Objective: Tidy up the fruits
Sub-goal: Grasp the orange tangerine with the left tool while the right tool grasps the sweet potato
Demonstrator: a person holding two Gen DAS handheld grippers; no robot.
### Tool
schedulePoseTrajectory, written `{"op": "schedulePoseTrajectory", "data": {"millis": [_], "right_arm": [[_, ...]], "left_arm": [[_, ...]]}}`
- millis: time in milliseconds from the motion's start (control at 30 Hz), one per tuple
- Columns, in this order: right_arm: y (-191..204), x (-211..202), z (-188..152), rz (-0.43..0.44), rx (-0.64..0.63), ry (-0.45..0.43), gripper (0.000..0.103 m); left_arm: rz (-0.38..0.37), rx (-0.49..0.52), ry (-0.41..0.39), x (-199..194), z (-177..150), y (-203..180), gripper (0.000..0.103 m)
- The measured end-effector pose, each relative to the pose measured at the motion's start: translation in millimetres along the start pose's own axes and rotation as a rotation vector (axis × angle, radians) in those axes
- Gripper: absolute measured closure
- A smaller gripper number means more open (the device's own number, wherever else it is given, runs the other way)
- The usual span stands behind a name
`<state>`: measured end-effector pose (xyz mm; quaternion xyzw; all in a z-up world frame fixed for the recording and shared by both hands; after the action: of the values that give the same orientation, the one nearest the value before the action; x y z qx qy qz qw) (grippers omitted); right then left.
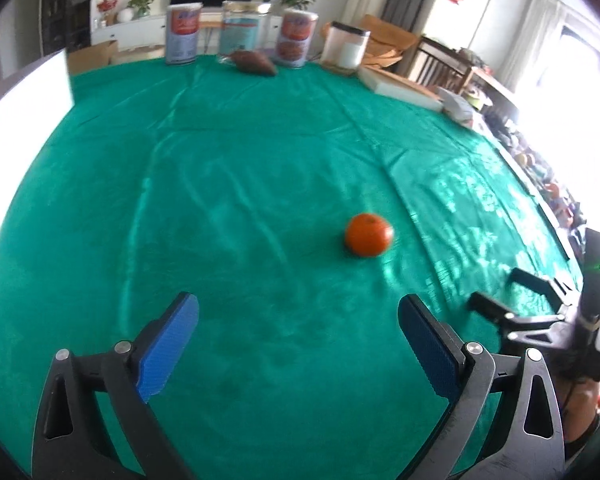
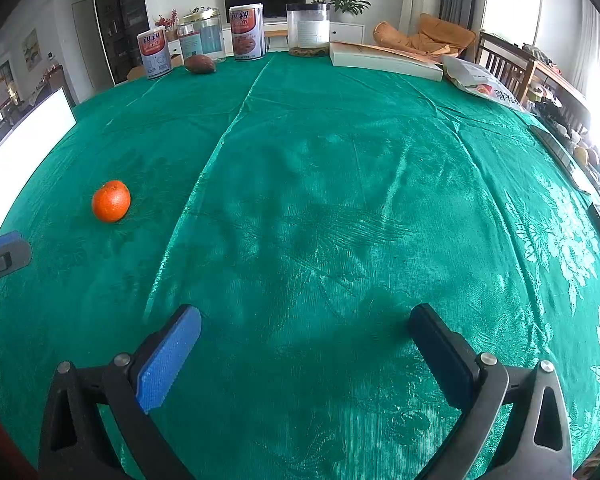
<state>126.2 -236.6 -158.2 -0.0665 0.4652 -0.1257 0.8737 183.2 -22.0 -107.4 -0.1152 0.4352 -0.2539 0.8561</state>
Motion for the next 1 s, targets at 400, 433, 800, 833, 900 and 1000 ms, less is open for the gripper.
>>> {"op": "schedulePoseTrajectory", "data": {"millis": [400,433,800,833,900,1000], "right_arm": [[1,-1,-1,0.006,-0.004,-0.003,0.000],[1,-1,-1,0.006,-0.004,-0.003,0.000],[10,0,15,0.088,-0.032,0.029,0.000],[15,0,28,0.121,-0.043,0.027,0.000],[29,2,73,0.152,-0.077,-0.002,0.000],[63,25,155,0.242,-0.125,-0.021,0.000]], "left_arm": [[0.096,0.095,0.031,61,25,-25,0.072],[0.095,0.089,0.019,53,24,-20,0.072],[0.285,-0.053,-0.033,-41,36,122,0.072],[0.291,-0.064,-0.034,-44,35,130,0.072],[0.296,-0.092,-0.038,-48,35,145,0.072],[0.285,-0.126,-0.039,-48,33,157,0.072]]}}
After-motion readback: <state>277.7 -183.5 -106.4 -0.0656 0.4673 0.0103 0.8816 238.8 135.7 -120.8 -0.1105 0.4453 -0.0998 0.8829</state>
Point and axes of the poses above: each gripper's, at about its wrist camera, not at the fingertips, and x roughly the way its jaws point, y to its left, z to its top, the point moved 5 cm from there along x, roughly the way its jaws point, and after that the axes turned 15 degrees about -z, right-handed, at the moved point
